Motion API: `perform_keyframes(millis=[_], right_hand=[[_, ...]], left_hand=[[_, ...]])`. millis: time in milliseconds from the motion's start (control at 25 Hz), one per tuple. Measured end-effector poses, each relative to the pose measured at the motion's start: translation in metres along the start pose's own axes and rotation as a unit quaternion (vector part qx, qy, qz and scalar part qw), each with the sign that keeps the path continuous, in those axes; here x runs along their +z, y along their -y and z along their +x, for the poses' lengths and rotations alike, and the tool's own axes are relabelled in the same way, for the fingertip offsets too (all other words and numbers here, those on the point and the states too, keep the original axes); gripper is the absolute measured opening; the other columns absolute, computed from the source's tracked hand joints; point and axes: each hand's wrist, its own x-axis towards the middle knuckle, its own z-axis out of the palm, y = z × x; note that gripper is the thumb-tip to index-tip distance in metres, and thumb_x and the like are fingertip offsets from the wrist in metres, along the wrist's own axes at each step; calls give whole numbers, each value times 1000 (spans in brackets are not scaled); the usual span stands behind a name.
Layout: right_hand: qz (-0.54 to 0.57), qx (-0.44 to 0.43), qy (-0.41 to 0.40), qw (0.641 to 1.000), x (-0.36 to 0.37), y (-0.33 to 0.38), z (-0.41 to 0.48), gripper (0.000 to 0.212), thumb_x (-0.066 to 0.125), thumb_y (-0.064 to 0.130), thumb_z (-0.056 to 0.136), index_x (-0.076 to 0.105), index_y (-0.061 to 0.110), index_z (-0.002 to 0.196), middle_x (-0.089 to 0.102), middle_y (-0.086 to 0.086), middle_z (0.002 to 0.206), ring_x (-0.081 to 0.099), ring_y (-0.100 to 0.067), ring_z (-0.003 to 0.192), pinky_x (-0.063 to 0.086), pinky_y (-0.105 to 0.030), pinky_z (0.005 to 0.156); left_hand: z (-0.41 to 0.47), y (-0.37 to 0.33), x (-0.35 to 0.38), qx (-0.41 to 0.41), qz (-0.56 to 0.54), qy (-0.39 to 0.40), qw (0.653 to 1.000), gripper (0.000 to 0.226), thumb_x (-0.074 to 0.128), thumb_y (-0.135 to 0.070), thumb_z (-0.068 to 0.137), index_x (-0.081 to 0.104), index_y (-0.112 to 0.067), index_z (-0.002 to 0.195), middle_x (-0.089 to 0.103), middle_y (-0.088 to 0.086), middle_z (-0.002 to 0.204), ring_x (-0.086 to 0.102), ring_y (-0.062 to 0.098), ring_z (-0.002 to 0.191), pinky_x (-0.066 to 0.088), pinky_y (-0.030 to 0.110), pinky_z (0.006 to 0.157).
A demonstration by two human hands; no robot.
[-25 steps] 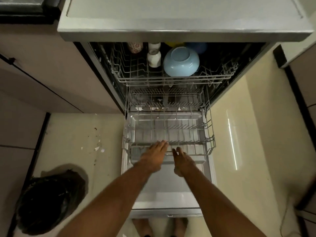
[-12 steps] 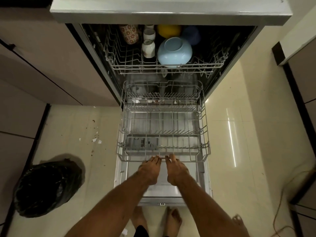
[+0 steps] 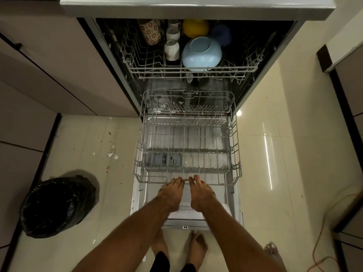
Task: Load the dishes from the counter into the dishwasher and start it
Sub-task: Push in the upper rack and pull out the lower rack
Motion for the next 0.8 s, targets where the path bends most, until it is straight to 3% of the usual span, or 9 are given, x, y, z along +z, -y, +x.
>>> perform_keyframes(millis=[200, 360, 640, 800], right_hand=[[14, 3, -48, 999, -24, 2, -7, 87, 66, 26, 97, 13, 14, 165, 19, -13, 169, 35, -34, 148, 35, -44, 121], [5, -16, -128, 992, -72, 6, -30, 84, 54, 42, 105, 5, 13, 166, 6, -13, 174, 14, -34, 159, 15, -47, 129], [-24, -45, -214, 976, -200, 49, -85, 83, 28, 62, 107, -5, 14, 167, -7, -11, 174, -7, -29, 161, -4, -48, 130], [-22, -68, -236, 969, -263, 83, -125, 84, 20, 67, 105, -8, 17, 166, -11, -10, 174, -12, -28, 160, -8, -45, 129]], left_hand=[[-11, 9, -18, -6, 17, -66, 998, 105, 69, -15, 91, -7, -10, 163, -10, 11, 172, -1, 31, 159, 10, 46, 128], [-43, 21, -66, 6, -10, -162, 987, 98, 62, -15, 94, -8, -11, 163, -12, 9, 172, -6, 29, 159, 2, 44, 126], [-155, 47, -176, -25, 0, -259, 966, 95, 54, -35, 100, -14, -13, 162, -22, 7, 169, -16, 27, 157, -10, 42, 122], [-227, 69, -224, -66, -34, -284, 956, 98, 51, -52, 101, -19, -20, 161, -28, 4, 168, -20, 26, 156, -1, 48, 128]])
